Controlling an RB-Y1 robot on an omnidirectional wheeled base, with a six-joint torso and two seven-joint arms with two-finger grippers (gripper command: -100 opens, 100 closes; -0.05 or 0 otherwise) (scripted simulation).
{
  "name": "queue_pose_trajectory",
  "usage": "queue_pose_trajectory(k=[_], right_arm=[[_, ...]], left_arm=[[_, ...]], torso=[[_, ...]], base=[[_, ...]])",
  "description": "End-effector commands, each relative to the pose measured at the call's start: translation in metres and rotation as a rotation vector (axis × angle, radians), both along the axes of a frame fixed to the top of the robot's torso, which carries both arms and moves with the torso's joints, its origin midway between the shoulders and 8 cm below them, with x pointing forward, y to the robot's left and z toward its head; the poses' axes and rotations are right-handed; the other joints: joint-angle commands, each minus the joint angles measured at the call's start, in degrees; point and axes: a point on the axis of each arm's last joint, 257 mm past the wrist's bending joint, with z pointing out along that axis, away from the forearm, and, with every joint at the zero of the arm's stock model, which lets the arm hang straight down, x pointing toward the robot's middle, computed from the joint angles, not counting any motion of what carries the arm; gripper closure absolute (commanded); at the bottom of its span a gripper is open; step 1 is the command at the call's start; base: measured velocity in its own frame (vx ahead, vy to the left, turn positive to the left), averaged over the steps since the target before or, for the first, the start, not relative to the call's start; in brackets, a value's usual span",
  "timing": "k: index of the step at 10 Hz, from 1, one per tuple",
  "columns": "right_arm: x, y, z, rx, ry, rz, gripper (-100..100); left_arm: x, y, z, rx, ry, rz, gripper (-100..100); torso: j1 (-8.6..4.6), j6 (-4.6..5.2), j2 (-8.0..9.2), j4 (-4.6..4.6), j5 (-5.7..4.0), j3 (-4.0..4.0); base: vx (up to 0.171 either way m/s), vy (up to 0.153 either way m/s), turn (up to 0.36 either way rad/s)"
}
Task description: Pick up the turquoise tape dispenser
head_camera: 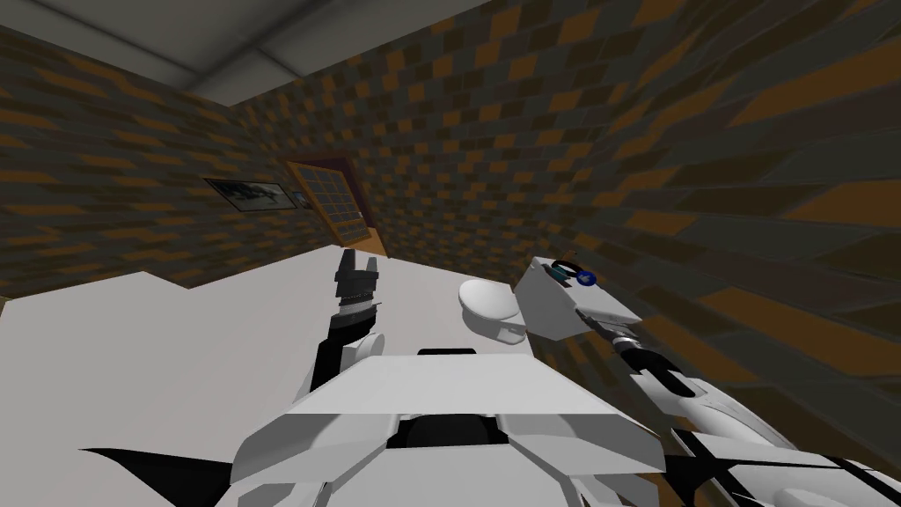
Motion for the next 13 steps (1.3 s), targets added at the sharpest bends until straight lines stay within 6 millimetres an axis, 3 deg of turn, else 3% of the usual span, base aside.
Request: queue_pose_trajectory(k=[1,2,4,5,7,8,9,10,12,13], right_arm=[[0.027,0.015,0.005,0.013,-0.053,0.023,-100],[0.050,0.026,0.012,0.023,-0.097,0.044,-100],[0.058,0.028,0.017,0.023,-0.110,0.049,-100],[0.080,0.040,0.026,0.031,-0.153,0.070,-100],[0.080,0.040,0.026,0.031,-0.153,0.070,-100],[0.099,0.050,0.035,0.038,-0.190,0.090,-100],[0.100,0.051,0.036,0.038,-0.192,0.091,-100],[0.118,0.060,0.046,0.043,-0.226,0.110,-100],[0.118,0.060,0.046,0.043,-0.226,0.110,-100],[0.132,0.069,0.055,0.047,-0.256,0.128,-100]], left_arm=[[0.000,0.000,0.000,0.000,0.000,0.000,0],[0.000,0.000,0.000,0.000,0.000,0.000,0],[0.000,0.000,0.000,0.000,0.000,0.000,0],[0.000,0.000,0.000,0.000,0.000,0.000,0],[0.000,0.000,0.000,0.000,0.000,0.000,0],[0.000,0.000,0.000,0.000,0.000,0.000,0],[0.000,0.000,0.000,0.000,0.000,0.000,0],[0.000,0.000,0.000,0.000,0.000,0.000,0],[0.000,0.000,0.000,0.000,0.000,0.000,0],[0.000,0.000,0.000,0.000,0.000,0.000,0]], torso=[[0.00,0.00,0.00,0.00,0.00,0.00],[-0.03,-0.03,-0.02,-0.01,-0.01,-0.02],[-0.07,0.01,-0.02,-0.01,-0.03,-0.02],[0.13,0.03,-0.02,-0.01,0.01,-0.01],[0.12,0.00,-0.04,-0.01,0.02,-0.02],[0.11,-0.01,-0.11,-0.02,0.02,-0.06],[-0.04,-0.17,-0.21,0.01,0.05,-0.10],[-0.13,-0.18,-0.32,-0.01,0.03,-0.16],[-0.20,-0.16,-0.42,-0.04,0.00,-0.22],[-0.09,-0.15,-0.41,-0.04,0.02,-0.22]], base=[[-0.018,-0.102,0.042],[-0.022,-0.132,0.087],[-0.014,-0.077,0.019],[-0.009,-0.059,0.037],[-0.008,-0.046,0.017],[-0.019,-0.045,0.010],[-0.012,-0.066,0.047],[0.007,-0.087,0.055],[0.009,-0.059,0.010],[-0.001,-0.055,0.019]])
